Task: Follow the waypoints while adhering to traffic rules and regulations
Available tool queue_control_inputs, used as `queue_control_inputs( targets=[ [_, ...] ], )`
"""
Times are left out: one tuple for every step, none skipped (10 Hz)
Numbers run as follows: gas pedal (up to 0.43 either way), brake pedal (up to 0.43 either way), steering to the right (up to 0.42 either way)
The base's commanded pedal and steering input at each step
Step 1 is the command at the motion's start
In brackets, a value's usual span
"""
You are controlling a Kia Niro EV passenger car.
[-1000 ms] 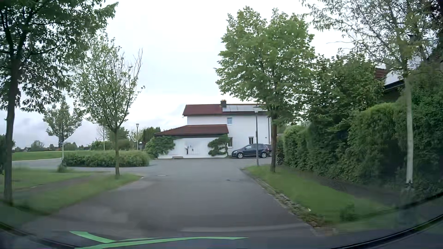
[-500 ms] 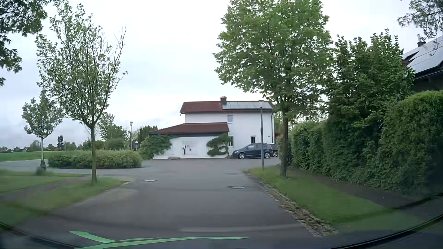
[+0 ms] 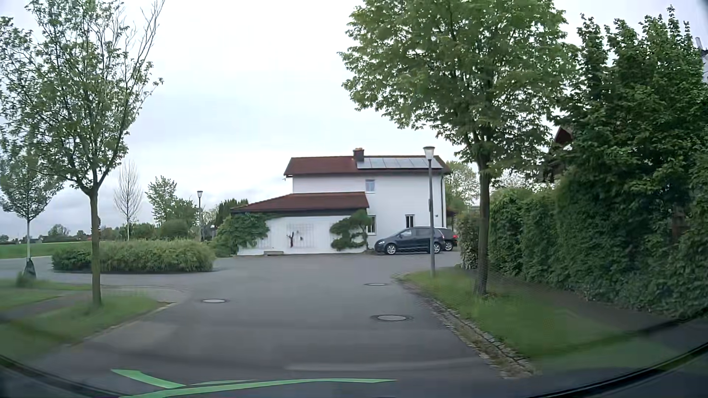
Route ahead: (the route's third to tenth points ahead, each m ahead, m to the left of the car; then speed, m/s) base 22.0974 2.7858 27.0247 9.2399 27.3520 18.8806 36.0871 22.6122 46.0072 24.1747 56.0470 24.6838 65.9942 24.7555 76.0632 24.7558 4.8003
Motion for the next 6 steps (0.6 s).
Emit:
queue_control_inputs(
  targets=[
    [0.0,0.0,-0.008],
    [0.0,0.0,-0.008],
    [0.0,0.0,-0.007],
    [0.0,0.0,-0.007],
    [0.0,0.0,-0.006],
    [0.0,0.012,-0.006]
  ],
)
